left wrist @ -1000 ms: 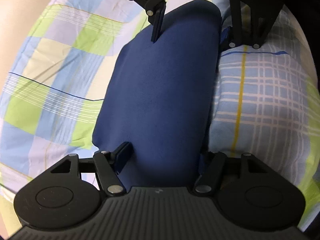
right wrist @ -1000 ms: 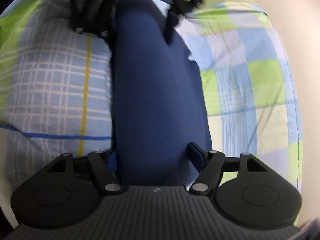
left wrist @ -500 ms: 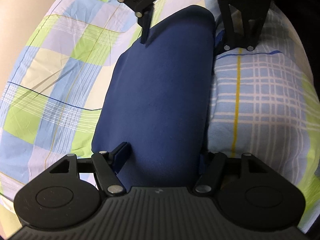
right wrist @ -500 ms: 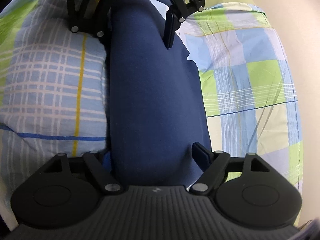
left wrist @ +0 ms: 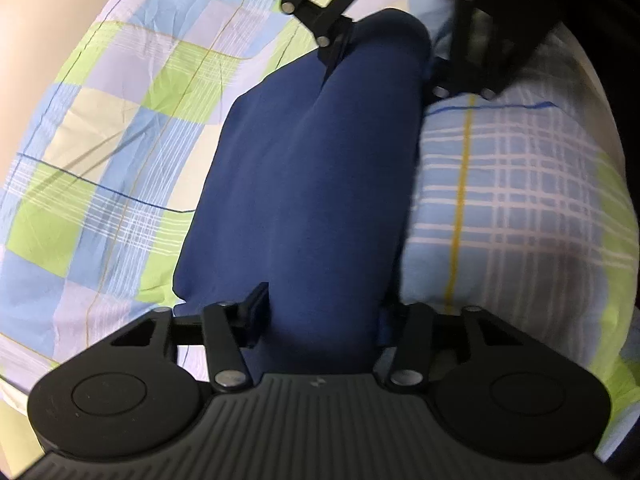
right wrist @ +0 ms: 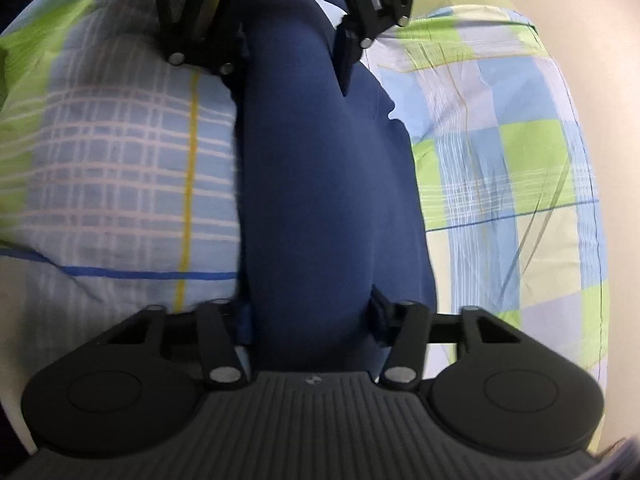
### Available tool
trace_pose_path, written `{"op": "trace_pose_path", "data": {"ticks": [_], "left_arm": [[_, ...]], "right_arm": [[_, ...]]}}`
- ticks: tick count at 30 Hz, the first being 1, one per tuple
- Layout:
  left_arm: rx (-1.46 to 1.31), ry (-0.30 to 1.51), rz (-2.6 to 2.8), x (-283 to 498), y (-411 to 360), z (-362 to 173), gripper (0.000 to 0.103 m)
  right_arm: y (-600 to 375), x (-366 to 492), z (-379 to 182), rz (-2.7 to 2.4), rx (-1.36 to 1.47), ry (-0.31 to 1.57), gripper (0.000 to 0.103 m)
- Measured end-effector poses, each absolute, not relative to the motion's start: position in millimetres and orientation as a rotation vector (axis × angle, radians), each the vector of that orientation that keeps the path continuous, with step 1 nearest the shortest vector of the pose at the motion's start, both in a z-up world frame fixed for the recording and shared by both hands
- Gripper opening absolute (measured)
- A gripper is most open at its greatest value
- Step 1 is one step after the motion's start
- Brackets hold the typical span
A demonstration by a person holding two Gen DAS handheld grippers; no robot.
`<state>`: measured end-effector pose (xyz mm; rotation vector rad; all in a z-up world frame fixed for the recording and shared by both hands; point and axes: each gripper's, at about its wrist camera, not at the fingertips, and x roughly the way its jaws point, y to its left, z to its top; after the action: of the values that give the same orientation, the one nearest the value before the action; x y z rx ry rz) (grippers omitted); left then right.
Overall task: Fold clothes
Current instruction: 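Grasp the navy bundle ends with the left tool while the right tool grasps the other end, then lift the bundle with both tools and carry it to the white chair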
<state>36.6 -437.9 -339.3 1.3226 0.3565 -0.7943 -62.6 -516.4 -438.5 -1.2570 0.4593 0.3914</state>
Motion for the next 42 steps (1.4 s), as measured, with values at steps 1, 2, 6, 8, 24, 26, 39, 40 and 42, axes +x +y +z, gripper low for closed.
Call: {"op": "trace_pose_path", "data": {"ticks": [1, 2, 6, 8, 24, 26, 39, 40, 42], "left_arm": [[1.328, 0.36, -0.796, 38, -438, -338, 0.044], [1.345, 0.368, -0.799, 39, -439, -331, 0.043], [1.392, 0.292, -0.783, 21, -432, -290, 0.042], [1.406, 0.259, -0.778, 8, -430, -277, 0.042], [1.459, -0.054, -0.966, -109, -499, -223, 0.043], [1.456, -0.113, -1.016, -128, -514, -219, 0.043], [1.353, -0.662, -1.672, -283, -750, -227, 0.044], [1.345, -0.693, -1.715, -295, -770, -232, 0.044], [1.329, -0.753, -1.79, -320, -813, -242, 0.044]], "right_arm": [[-517, -61, -434, 0.395, -1.243, 0.469, 0.034], [-518, -59, -427, 0.398, -1.225, 0.476, 0.032], [-515, -67, -398, 0.384, -1.201, 0.455, 0.029], [-513, -82, -379, 0.369, -1.186, 0.429, 0.029], [-551, -232, -329, 0.127, -1.114, 0.467, 0.029], [-564, -256, -324, 0.043, -1.095, 0.511, 0.029], [-682, -431, -320, -0.58, -0.865, 0.912, 0.029], [-695, -448, -321, -0.623, -0.835, 0.948, 0.029], [-720, -473, -327, -0.695, -0.782, 1.007, 0.029]]}}
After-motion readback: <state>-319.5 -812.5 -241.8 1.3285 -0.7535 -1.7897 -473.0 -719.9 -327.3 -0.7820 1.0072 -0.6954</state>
